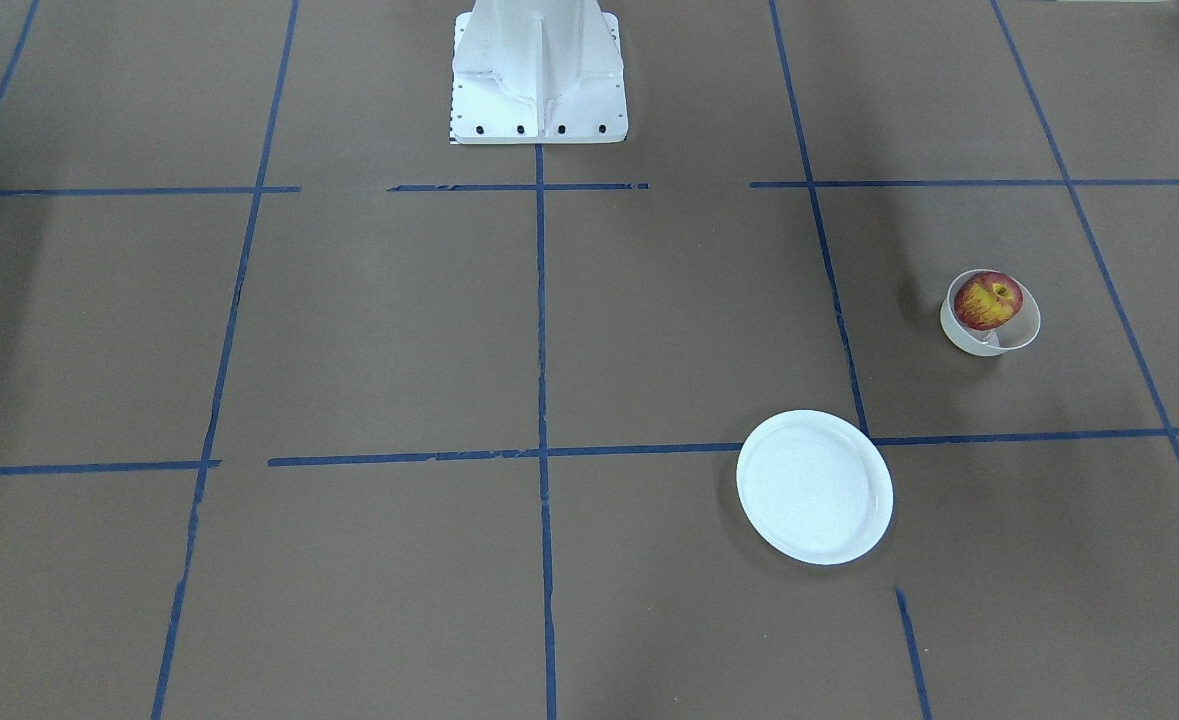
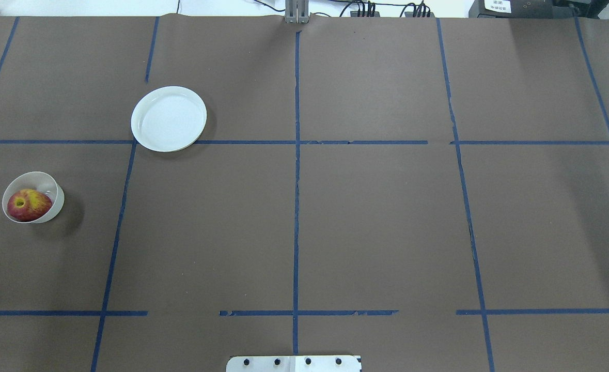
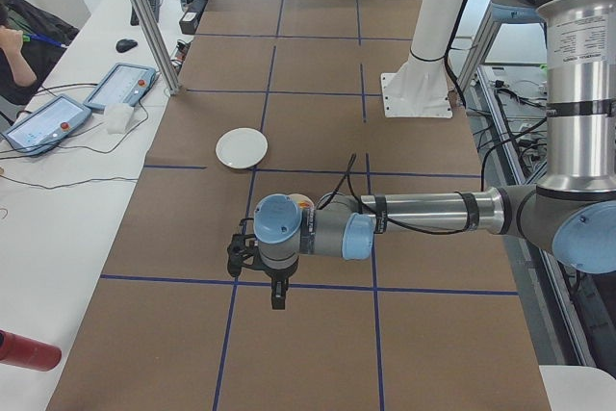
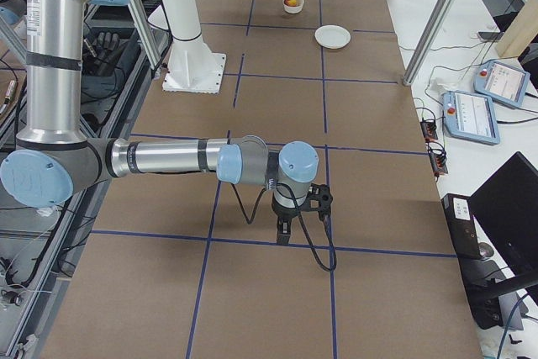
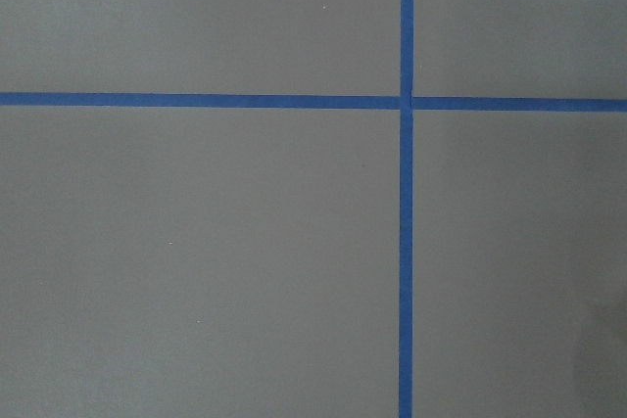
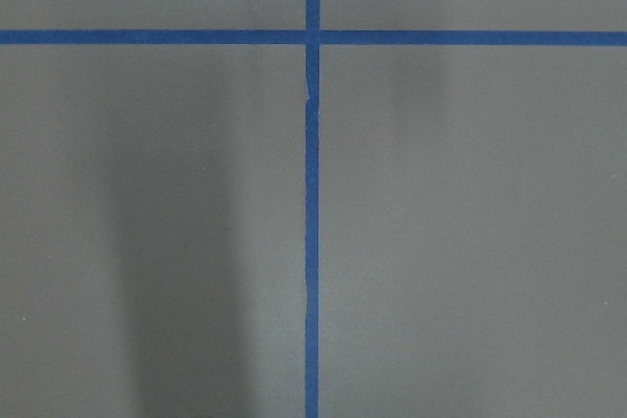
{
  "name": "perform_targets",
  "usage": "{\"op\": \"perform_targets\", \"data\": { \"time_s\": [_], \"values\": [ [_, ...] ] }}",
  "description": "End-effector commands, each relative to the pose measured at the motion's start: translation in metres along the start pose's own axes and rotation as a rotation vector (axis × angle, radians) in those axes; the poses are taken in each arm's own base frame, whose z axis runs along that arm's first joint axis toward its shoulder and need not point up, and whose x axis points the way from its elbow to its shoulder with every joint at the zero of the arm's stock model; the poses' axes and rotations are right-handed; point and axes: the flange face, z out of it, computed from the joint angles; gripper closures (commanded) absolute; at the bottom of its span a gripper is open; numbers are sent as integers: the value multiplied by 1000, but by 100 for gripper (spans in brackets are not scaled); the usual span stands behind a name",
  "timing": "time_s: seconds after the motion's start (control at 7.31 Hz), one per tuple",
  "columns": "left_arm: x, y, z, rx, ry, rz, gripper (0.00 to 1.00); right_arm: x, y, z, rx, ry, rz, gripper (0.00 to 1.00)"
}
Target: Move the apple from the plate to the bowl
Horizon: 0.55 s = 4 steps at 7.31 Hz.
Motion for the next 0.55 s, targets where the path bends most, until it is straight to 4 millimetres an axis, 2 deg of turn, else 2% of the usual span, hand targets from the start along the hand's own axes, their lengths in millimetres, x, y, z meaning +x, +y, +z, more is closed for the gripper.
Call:
{"op": "perform_targets", "data": {
  "time_s": [0.0, 0.27, 0.41],
  "values": [
    [2, -1, -2, 4, -2, 3, 0, 0, 0, 0, 1, 0, -2, 0],
    [0, 1, -2, 4, -8, 1, 0, 0, 0, 0, -1, 0, 1, 0],
    [-10, 0, -7, 17, -47, -10, 0, 0, 0, 0, 1, 0, -2, 0]
  ]
}}
